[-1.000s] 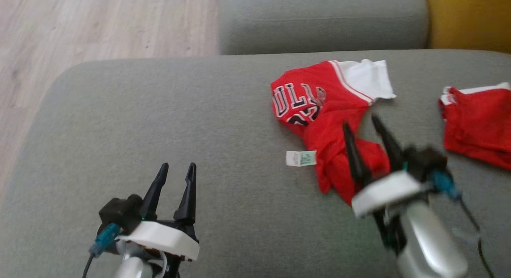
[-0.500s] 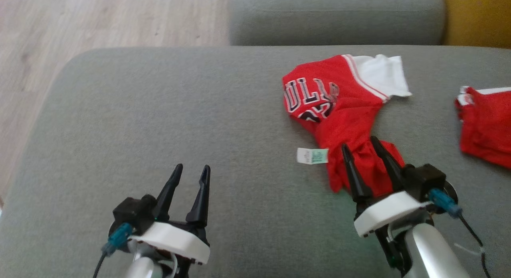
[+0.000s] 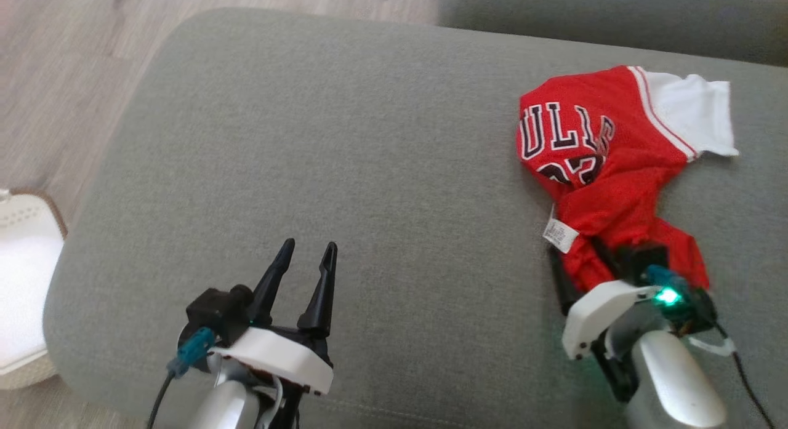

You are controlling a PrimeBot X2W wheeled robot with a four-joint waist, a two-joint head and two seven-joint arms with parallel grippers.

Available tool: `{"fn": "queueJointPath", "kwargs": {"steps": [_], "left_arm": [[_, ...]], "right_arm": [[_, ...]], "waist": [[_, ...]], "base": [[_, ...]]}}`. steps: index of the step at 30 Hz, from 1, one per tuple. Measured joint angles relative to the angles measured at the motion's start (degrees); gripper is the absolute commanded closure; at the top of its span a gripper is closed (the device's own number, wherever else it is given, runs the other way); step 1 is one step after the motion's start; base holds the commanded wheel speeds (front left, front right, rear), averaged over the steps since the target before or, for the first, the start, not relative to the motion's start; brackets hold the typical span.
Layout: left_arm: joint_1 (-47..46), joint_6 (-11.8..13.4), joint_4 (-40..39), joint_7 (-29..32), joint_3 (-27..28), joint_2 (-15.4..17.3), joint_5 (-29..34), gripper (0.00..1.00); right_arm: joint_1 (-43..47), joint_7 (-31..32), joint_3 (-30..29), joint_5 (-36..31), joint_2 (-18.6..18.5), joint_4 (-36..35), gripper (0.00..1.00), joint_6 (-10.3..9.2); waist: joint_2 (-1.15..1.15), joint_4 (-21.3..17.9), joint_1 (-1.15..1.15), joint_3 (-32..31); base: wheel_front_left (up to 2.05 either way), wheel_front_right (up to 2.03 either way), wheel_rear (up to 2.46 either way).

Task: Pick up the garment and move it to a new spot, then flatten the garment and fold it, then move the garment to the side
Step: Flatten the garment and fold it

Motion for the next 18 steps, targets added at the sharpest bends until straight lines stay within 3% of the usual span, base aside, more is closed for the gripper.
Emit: {"fn": "queueJointPath", "kwargs": {"steps": [1, 2, 9, 18], "left_arm": [[0.00, 0.00, 0.00, 0.00, 0.00, 0.00, 0.00, 0.00], [-0.07, 0.00, 0.09, 0.00, 0.02, 0.00, 0.00, 0.00], [-0.26, 0.01, 0.33, 0.00, 0.53, 0.00, 0.00, 0.00], [-0.24, 0.13, 0.35, 0.00, 0.51, 0.00, -0.05, 0.00]], "right_arm": [[0.00, 0.00, 0.00, 0.00, 0.00, 0.00, 0.09, 0.00], [-0.34, -0.37, 0.63, 0.53, 0.05, 1.02, 1.00, 0.00], [-3.48, -6.73, 7.73, 5.63, -0.02, 2.78, 1.00, 0.00], [-15.42, -12.17, 22.57, 15.73, -0.25, -6.05, 1.00, 0.00]], "waist": [[0.00, 0.00, 0.00, 0.00], [0.00, 0.30, 0.00, 0.21], [0.00, -0.26, 0.00, -0.58], [0.00, -2.58, 0.00, -3.40]], "base": [[0.00, 0.00, 0.00], [0.00, 0.00, 0.00], [0.00, 0.00, 0.00], [0.00, 0.00, 0.00]]}}
